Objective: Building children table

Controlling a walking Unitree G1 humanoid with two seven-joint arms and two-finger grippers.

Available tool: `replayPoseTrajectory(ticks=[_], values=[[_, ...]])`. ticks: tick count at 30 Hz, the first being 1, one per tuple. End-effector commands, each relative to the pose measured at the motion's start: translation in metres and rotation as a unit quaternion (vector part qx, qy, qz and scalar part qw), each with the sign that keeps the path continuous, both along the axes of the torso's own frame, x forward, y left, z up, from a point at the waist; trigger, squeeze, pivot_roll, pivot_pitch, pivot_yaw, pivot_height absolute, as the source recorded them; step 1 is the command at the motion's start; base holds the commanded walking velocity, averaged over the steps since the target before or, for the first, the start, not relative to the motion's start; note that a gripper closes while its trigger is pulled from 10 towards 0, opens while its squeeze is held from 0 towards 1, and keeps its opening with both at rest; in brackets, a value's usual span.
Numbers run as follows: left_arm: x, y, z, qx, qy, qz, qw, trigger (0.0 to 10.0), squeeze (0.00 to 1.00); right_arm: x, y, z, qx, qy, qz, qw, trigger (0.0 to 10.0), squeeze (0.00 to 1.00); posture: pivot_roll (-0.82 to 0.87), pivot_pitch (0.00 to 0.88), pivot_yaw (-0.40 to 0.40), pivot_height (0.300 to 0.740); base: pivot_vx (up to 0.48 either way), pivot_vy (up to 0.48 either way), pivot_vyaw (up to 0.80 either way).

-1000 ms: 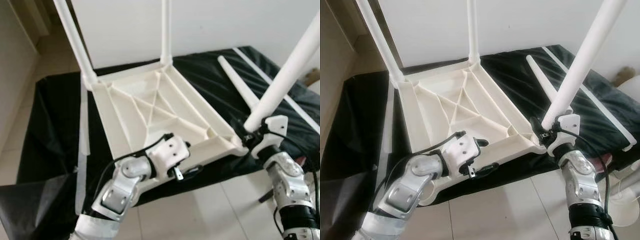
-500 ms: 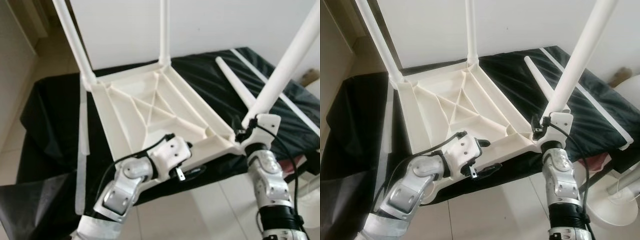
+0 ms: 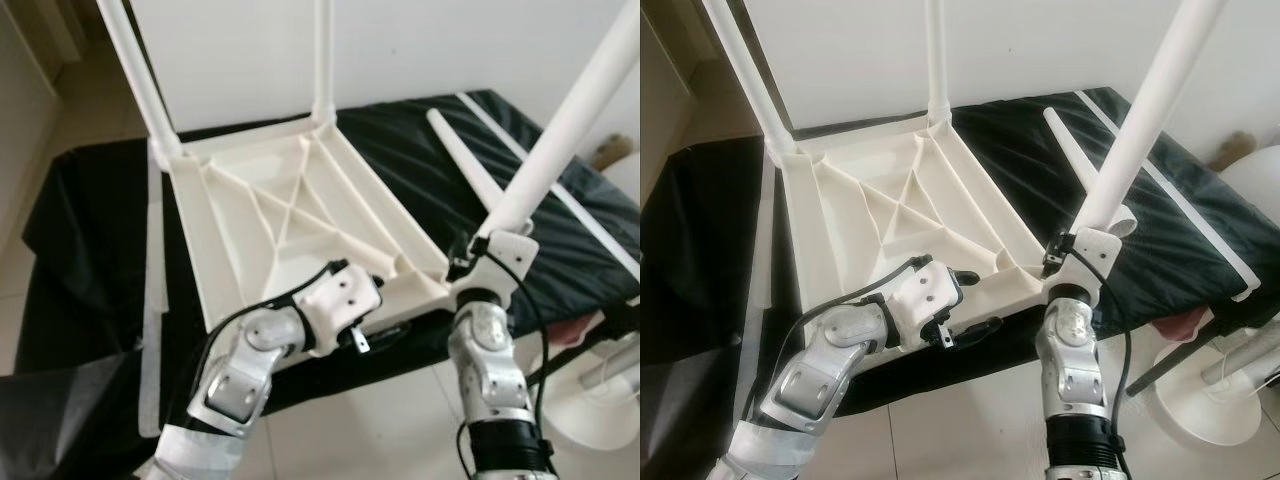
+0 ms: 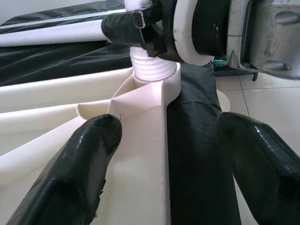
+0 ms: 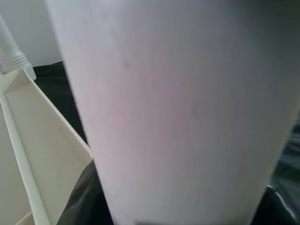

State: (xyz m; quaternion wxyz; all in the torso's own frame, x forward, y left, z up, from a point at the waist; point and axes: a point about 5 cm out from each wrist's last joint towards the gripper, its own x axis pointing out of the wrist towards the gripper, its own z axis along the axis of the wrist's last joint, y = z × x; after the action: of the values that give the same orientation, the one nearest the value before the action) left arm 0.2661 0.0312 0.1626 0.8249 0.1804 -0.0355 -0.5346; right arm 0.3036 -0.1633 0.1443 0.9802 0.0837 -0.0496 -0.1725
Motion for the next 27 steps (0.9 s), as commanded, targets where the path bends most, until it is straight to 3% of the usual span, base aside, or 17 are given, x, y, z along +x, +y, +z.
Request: replayPoseTrajectory(ticks=[1,4,5,7,8,18,22,23,24,25,27], values=[[0.006,0.004,-0.002,-0.010,-0.015,0.065,0.998,10.0,0.00,-0.002,0.008,-0.023,0.060,0.053,0.005,0.997,10.0,0.00,-0.04,0.059,0.000,0.740,0.000,0.000,0.00],[0.006,0.003,-0.001,-0.014,-0.016,0.068,0.997,10.0,0.00,-0.002,0.007,-0.017,0.060,0.035,0.007,0.998,10.0,0.00,-0.04,0.058,-0.004,0.740,0.000,0.000,0.00],[0.006,0.003,-0.001,-0.015,-0.016,0.069,0.997,10.0,0.00,-0.002,0.006,-0.014,0.058,0.026,0.010,0.998,10.0,0.46,-0.04,0.058,-0.005,0.740,0.000,0.000,0.00],[0.006,0.003,-0.001,-0.016,-0.017,0.069,0.997,10.0,0.00,-0.002,0.006,-0.011,0.057,0.014,0.017,0.998,10.0,0.46,-0.04,0.057,-0.007,0.740,0.000,0.000,0.00],[0.007,0.003,-0.001,-0.016,-0.018,0.072,0.997,10.0,0.00,-0.003,0.007,-0.008,0.054,0.005,0.024,0.998,10.0,1.00,-0.04,0.056,-0.008,0.740,0.000,0.000,0.00],[0.011,0.004,0.002,-0.022,-0.021,0.079,0.996,10.0,0.00,-0.007,0.007,0.002,0.022,-0.026,0.057,0.998,10.0,1.00,-0.05,0.054,-0.012,0.740,0.000,0.000,0.00],[0.012,0.003,0.003,-0.026,-0.021,0.081,0.996,10.0,0.00,-0.009,-0.006,0.006,-0.005,-0.030,0.085,0.996,10.0,1.00,-0.05,0.053,-0.014,0.740,0.000,0.000,0.00],[0.012,0.002,0.003,-0.026,-0.021,0.081,0.996,10.0,0.00,-0.010,-0.010,0.006,-0.010,-0.031,0.099,0.995,10.0,0.84,-0.05,0.053,-0.014,0.740,0.000,0.000,0.00],[0.012,0.002,0.004,-0.027,-0.021,0.081,0.996,10.0,0.00,-0.010,-0.014,0.006,-0.017,-0.032,0.115,0.993,10.0,0.11,-0.05,0.052,-0.012,0.740,0.000,0.000,0.00],[0.012,0.003,0.004,-0.027,-0.022,0.080,0.996,10.0,0.00,-0.010,-0.017,0.007,-0.026,-0.031,0.127,0.991,10.0,0.00,-0.05,0.052,-0.012,0.740,0.000,0.000,0.00],[0.012,0.003,0.004,-0.027,-0.024,0.080,0.996,10.0,0.00,-0.010,-0.021,0.008,-0.036,-0.030,0.145,0.988,10.0,0.00,-0.05,0.050,-0.011,0.740,0.000,0.000,0.00]])
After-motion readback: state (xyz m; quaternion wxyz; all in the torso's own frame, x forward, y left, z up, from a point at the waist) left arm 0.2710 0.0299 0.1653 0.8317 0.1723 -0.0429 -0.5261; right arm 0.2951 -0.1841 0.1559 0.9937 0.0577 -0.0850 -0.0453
